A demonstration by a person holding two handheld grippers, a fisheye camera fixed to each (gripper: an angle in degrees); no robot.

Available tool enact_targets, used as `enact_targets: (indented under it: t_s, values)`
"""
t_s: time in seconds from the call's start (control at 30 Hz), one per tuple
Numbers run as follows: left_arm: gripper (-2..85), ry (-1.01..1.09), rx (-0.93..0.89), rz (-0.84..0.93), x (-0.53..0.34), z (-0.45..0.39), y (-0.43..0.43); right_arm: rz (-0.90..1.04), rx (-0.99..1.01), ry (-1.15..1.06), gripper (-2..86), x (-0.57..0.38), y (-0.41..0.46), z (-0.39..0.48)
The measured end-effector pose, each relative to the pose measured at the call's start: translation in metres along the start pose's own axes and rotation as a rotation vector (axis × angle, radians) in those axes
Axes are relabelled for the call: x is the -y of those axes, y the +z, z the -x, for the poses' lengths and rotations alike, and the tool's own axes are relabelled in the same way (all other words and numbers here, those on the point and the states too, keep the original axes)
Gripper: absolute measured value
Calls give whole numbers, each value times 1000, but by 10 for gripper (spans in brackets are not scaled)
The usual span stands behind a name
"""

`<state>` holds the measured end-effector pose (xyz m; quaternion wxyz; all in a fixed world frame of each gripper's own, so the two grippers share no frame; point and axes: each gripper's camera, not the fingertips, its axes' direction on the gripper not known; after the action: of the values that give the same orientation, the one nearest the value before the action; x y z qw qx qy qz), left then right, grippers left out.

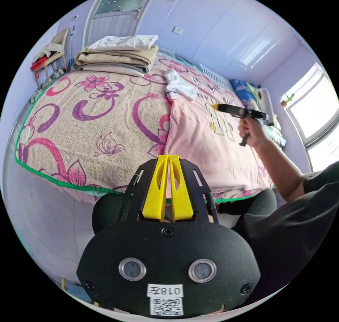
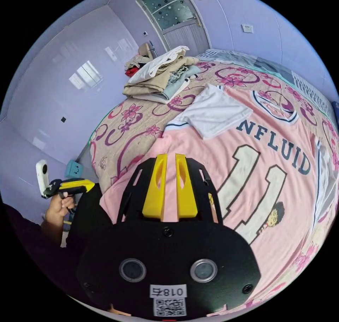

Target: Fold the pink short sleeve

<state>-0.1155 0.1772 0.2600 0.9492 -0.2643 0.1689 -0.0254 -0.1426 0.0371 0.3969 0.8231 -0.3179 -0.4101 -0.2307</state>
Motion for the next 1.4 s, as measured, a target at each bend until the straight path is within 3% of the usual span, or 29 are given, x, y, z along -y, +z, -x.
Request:
enact_targets:
  t_s: [0.13,0.3,0.5,0.7,0.83,1.07,1.27,1.4]
  values:
    - [-10,97,8,72,29,-29,-23,18,-36,69,40,-128,-67,-25]
    - [-9,257,-148,49,82,-98,-63,-66,-140,259,46,-250,-145,-61]
    - [-3,641,-329,106,154,-262,-72,-286,-196,553,64,-350,-221,-129]
    - [51,926,-425,246,165,-413,-51,-46,-74,621,86,-407,-210,-164]
    - [64,1083,-362,258,147,-480,-43,26,-40,601,88,-429,-204,-168]
    - [80,1266,-166,147,129,-546,-50,-144,15,647,83,-468,-241,-192]
    - [87,1253,-88,186,138,-551,-39,-210,-10,663,79,-491,-266,-204]
    - [65,1162,-136,217,163,-542,-41,-282,12,627,75,-480,-282,-218]
